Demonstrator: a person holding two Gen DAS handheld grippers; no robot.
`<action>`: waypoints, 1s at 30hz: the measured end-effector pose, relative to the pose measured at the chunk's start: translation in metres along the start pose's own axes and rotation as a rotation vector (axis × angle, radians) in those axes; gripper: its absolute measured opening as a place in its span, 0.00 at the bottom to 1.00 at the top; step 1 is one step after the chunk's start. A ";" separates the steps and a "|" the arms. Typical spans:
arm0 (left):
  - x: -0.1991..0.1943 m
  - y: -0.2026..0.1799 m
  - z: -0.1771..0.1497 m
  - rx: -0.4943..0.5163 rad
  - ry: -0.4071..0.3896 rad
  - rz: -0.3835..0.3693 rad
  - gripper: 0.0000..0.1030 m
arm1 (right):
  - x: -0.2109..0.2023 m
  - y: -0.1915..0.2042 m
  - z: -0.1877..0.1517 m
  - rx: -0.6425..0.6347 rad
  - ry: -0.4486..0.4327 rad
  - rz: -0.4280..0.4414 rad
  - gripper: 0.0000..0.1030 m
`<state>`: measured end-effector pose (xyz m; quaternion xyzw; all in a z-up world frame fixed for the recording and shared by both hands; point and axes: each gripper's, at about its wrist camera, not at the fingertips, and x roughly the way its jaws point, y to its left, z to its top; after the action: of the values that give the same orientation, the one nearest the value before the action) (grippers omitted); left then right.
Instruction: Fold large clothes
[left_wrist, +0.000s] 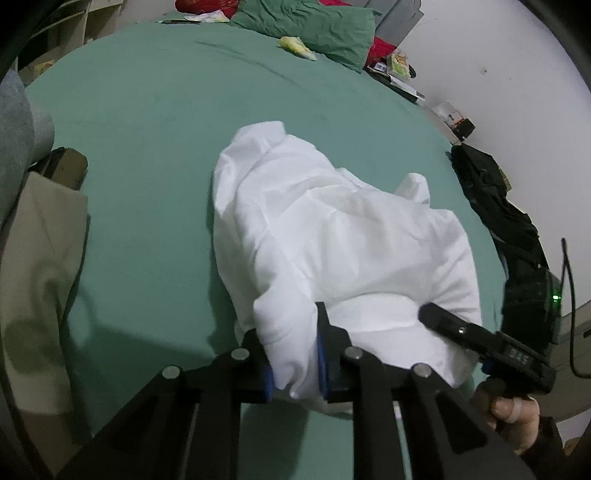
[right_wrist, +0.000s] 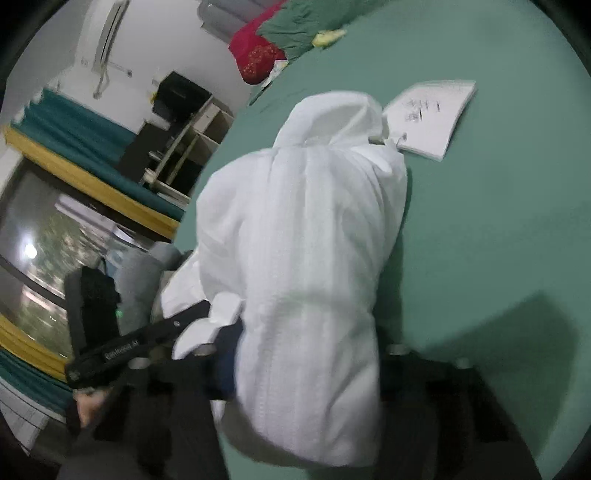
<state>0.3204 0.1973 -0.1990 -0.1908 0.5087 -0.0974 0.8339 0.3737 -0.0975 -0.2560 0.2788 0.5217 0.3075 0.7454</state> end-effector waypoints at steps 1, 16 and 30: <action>-0.002 -0.002 0.000 -0.001 0.002 -0.007 0.16 | -0.004 -0.001 -0.001 0.010 0.001 0.003 0.28; -0.042 -0.074 -0.111 0.099 0.109 -0.098 0.31 | -0.124 -0.021 -0.046 0.023 0.056 -0.082 0.25; 0.004 -0.111 -0.087 0.030 0.065 -0.212 0.90 | -0.193 -0.078 -0.079 0.062 0.014 -0.089 0.53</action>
<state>0.2488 0.0758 -0.1915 -0.2278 0.5107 -0.1988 0.8048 0.2606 -0.2858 -0.2195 0.2758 0.5481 0.2596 0.7458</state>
